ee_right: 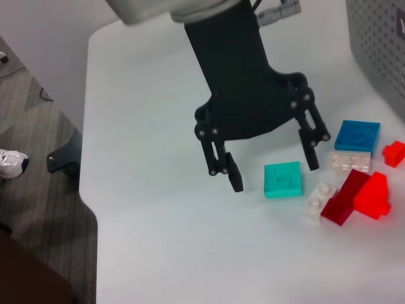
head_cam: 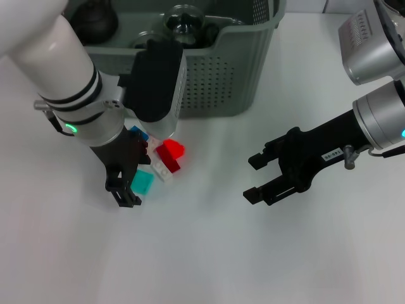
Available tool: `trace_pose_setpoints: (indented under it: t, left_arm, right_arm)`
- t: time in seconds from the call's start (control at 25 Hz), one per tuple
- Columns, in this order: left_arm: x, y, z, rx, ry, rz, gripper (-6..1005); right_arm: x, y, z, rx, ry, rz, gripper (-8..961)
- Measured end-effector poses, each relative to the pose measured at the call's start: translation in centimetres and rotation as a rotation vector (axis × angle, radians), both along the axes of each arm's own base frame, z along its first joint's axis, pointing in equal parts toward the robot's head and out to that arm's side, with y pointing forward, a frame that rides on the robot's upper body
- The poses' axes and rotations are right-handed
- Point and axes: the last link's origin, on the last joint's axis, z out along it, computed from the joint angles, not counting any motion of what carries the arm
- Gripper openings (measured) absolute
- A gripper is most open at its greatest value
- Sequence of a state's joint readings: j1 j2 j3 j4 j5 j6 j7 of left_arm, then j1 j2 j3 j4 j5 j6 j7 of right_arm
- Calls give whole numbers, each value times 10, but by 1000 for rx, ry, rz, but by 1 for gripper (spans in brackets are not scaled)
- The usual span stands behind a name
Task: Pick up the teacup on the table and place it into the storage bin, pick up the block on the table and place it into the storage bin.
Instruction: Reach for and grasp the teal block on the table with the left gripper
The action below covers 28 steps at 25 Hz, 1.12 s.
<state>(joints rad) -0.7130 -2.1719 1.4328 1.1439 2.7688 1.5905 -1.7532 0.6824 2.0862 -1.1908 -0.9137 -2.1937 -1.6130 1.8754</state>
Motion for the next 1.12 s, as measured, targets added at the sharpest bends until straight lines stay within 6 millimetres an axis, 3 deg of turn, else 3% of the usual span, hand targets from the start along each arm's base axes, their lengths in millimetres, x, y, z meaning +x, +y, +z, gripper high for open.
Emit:
trace_pose_setpoints:
  t: [0.56, 1.0, 1.12]
  left_arm:
    - [-10, 0, -9, 2, 1, 28, 813]
    - [-13, 1, -11, 6, 8, 34, 695]
    - [-12, 2, -10, 15, -2, 27, 593]
  right_arm:
    - [2, 2, -2, 9, -1, -10, 795]
    - [2, 2, -2, 10, 2, -11, 795]
    - [2, 1, -2, 7, 3, -11, 795]
